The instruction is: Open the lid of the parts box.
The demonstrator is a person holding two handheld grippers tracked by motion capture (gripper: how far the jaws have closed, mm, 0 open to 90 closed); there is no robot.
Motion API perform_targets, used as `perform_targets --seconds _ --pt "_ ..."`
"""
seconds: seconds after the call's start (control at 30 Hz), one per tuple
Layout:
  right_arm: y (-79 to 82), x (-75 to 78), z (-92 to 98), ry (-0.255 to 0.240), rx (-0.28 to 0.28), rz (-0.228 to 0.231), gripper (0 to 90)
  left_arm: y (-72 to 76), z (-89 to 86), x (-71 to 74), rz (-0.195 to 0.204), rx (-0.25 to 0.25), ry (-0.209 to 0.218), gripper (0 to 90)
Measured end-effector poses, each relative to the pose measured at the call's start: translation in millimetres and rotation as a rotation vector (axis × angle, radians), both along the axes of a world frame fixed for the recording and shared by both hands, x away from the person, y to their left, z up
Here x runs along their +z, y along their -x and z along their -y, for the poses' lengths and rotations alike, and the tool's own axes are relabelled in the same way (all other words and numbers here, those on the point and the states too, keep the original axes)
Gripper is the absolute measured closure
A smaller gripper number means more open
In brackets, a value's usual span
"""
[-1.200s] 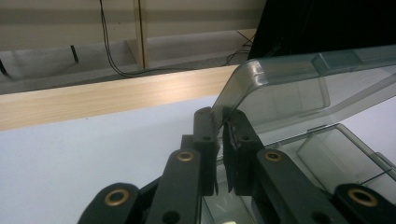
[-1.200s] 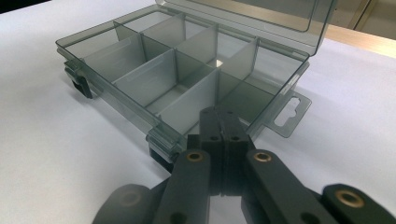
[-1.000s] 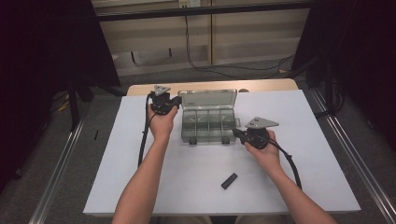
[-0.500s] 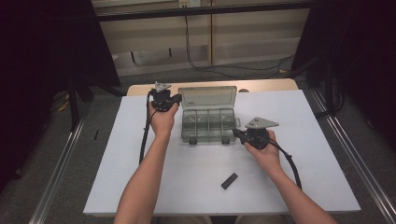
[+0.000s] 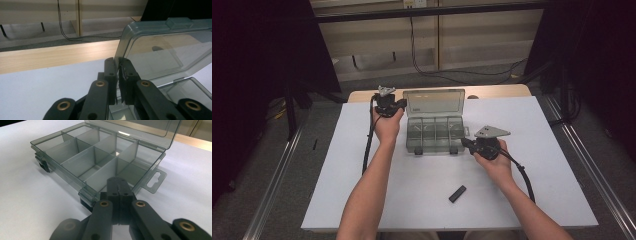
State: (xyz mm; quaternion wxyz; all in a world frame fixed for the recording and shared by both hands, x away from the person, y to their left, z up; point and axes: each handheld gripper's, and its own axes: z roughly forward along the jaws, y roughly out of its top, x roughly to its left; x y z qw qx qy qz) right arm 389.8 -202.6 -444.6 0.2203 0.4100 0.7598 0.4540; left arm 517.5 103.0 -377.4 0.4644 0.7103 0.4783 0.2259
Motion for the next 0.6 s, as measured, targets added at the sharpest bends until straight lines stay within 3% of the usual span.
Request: perform_targets --seconds 0.6 --pt "0.2 0.1 0.1 0.0 0.0 0.0 90.0 -7.9 2.0 2.8 -0.016 0.014 0.002 86.4"
